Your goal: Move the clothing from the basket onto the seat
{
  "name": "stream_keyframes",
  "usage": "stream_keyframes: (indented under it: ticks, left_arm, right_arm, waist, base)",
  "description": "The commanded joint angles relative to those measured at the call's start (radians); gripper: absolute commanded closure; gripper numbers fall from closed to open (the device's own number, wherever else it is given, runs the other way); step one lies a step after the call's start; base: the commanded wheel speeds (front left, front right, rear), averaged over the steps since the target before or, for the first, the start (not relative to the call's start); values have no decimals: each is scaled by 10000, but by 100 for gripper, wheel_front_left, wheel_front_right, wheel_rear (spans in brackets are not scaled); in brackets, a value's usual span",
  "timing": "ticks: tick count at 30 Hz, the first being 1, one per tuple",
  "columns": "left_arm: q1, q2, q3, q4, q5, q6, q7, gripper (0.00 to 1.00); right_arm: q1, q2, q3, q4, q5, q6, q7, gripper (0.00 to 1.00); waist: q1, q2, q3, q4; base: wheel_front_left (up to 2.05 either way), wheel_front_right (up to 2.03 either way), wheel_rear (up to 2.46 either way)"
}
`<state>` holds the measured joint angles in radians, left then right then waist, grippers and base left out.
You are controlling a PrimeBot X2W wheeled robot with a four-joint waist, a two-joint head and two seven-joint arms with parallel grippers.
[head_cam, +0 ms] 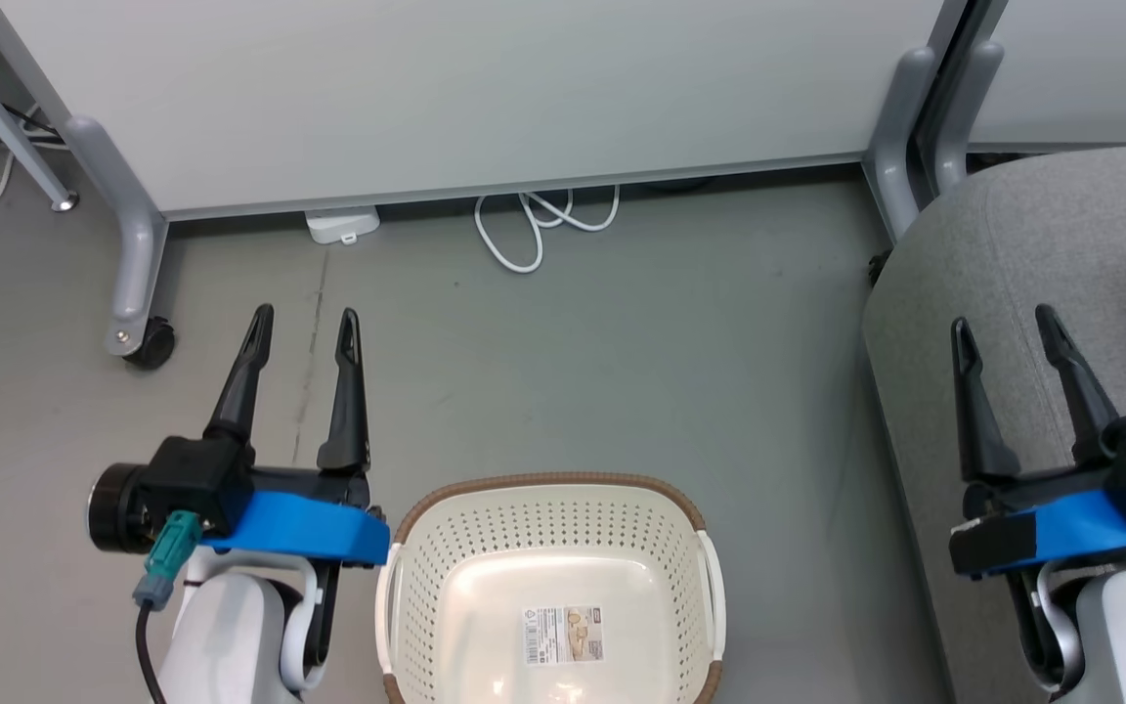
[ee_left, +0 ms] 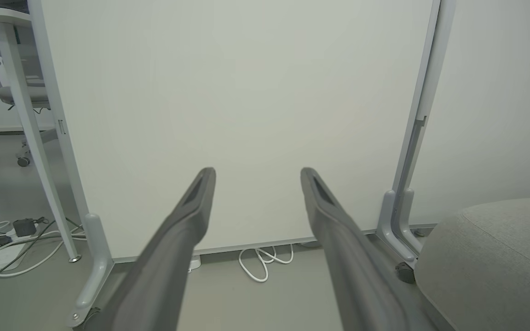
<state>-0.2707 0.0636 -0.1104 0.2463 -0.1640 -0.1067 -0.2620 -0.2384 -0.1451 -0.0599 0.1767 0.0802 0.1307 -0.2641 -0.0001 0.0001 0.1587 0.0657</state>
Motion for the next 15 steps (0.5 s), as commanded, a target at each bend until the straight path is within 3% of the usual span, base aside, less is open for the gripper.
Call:
stream_keyframes:
  ticks: [1, 15]
  left_arm:
    - [233, -24, 77, -17, 78, -61, -43, 0]
    - [1119, -128, 338, 54, 260, -202, -43, 0]
  right_arm:
    - [244, 94, -25, 39, 42, 1, -4, 0]
    - [1342, 638, 8, 347, 235, 1, -4, 0]
  waist:
    - [1, -1, -138, 17]
    - [1, -1, -758, 141]
  base:
    - [0, 0, 0]
    - [0, 0, 0]
